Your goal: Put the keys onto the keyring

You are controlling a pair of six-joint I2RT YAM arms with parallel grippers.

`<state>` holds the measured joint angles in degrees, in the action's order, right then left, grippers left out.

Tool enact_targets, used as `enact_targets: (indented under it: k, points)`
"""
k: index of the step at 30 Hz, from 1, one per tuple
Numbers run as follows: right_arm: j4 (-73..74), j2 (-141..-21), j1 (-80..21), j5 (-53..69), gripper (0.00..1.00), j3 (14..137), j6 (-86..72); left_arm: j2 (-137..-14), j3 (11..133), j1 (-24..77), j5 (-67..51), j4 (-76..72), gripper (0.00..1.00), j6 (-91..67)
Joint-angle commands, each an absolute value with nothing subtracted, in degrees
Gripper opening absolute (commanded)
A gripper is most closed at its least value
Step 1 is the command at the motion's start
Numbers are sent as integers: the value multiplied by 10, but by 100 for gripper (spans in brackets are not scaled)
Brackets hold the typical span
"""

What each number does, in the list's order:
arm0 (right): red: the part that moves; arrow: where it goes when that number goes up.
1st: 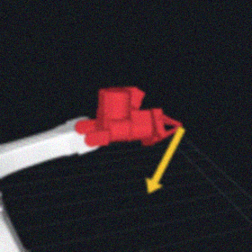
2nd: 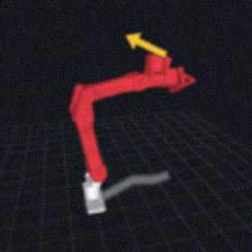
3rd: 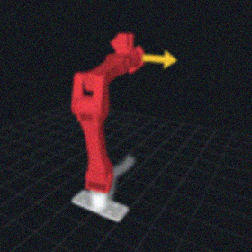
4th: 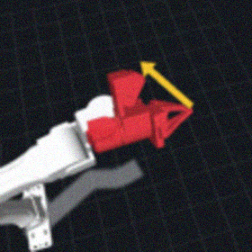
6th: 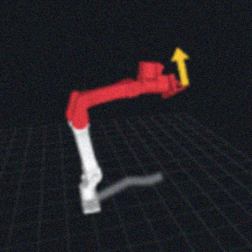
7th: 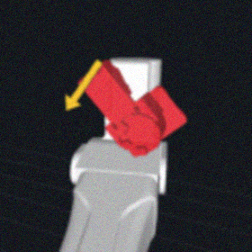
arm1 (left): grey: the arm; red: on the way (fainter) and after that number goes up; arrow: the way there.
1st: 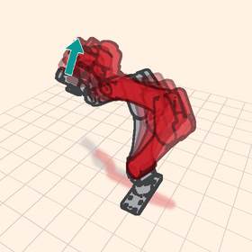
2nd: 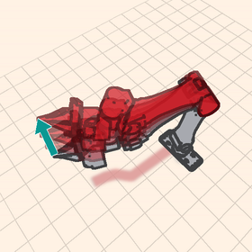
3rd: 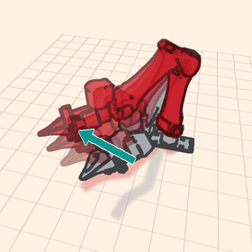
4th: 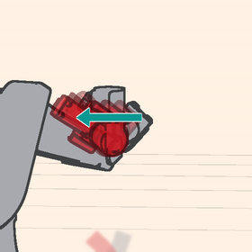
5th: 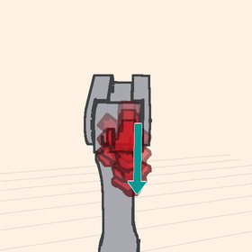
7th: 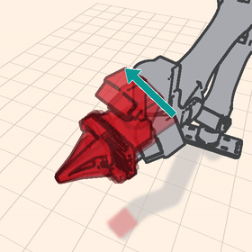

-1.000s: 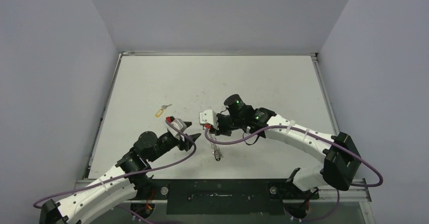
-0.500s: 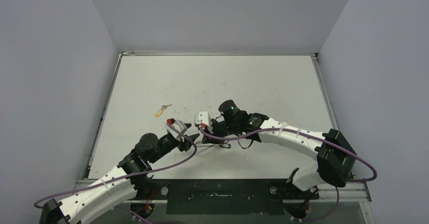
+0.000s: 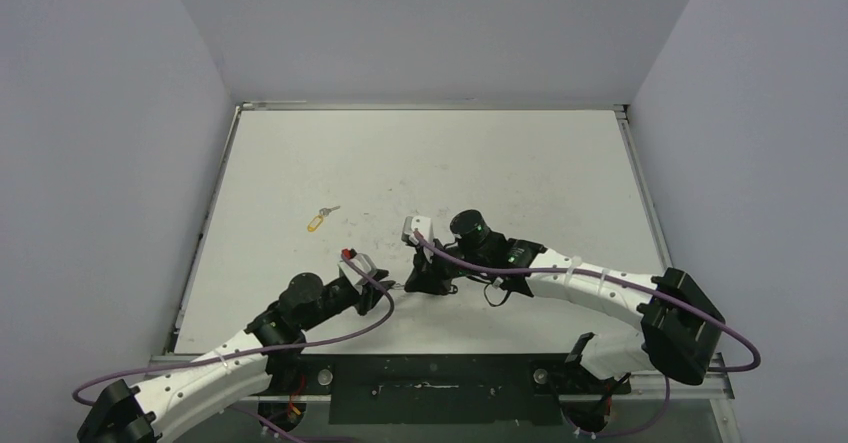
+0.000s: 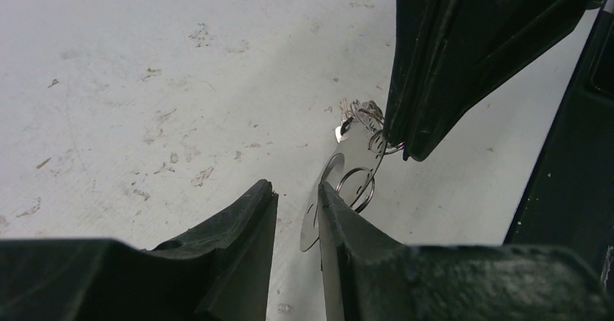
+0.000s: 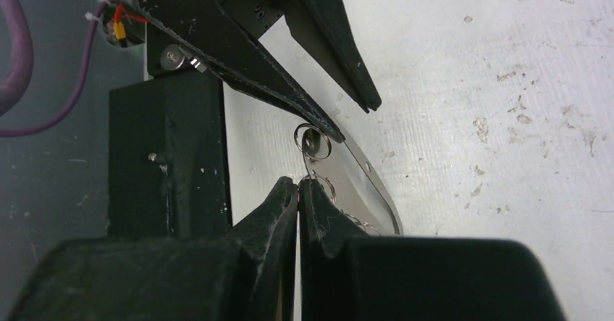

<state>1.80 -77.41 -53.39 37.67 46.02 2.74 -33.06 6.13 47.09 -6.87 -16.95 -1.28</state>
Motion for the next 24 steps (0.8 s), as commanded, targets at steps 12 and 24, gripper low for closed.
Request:
enact_targets:
  k: [12,24]
  points:
    - [-135,-715,-476,411,0,413,-129,-371,55,488,-113,-285,28,-48]
    - [-48,-725,-476,456,0,468,-54,-305,96,488,-16,-163,48,-55]
